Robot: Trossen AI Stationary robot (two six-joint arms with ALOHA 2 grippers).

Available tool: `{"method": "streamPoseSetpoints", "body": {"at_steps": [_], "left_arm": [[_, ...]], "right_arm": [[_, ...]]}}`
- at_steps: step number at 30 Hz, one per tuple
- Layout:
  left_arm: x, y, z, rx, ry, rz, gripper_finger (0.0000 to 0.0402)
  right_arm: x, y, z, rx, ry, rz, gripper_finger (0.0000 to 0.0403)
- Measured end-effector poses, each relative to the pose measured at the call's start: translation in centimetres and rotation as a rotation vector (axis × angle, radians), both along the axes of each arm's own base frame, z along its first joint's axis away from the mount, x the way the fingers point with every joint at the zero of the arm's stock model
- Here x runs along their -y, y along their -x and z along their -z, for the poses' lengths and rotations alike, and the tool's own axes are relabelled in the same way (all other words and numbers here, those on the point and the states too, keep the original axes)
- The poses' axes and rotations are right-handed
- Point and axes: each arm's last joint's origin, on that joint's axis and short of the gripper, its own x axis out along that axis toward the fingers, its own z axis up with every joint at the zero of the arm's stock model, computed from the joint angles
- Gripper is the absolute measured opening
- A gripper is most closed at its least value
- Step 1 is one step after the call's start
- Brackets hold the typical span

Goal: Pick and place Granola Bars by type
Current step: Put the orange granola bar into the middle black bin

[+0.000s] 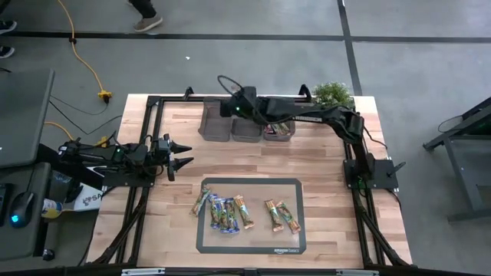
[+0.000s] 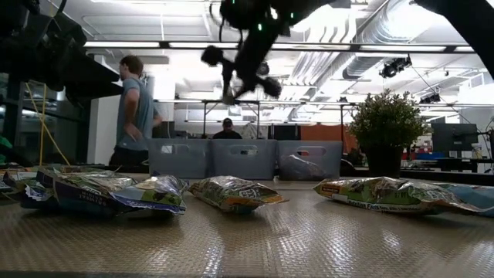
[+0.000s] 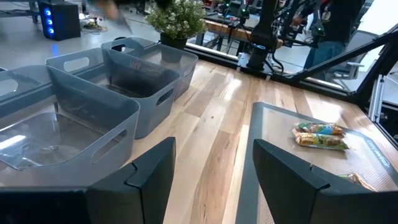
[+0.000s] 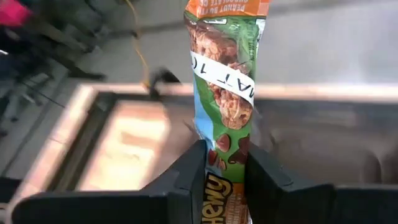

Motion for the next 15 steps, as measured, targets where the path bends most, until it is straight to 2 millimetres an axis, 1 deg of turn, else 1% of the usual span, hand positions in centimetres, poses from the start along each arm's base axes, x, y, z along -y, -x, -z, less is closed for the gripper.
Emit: {"method": "streamPoseSetpoints", "body": {"at_steps": [4, 8, 11, 15], "left_arm": [[0.0, 0.0, 0.0, 0.000, 0.000, 0.000, 0.0211], [0.0, 0.0, 0.0, 0.000, 0.000, 0.000, 0.0211], [0.0, 0.0, 0.0, 0.000, 0.000, 0.000, 0.0211], [0.0, 0.0, 0.0, 0.000, 0.000, 0.000, 0.0211]], "right_arm": [[-0.2, 0.7, 3.1, -0.021, -0.099, 0.045, 0.0078], [-0.3, 1.4, 5.3, -0.039, -0.166, 0.066, 0.0078], [0.1, 1.7, 5.9, -0.052, -0.177, 0.075, 0.0078], [1.1, 2.1, 6.1, -0.063, -0.175, 0.083, 0.0078]]}}
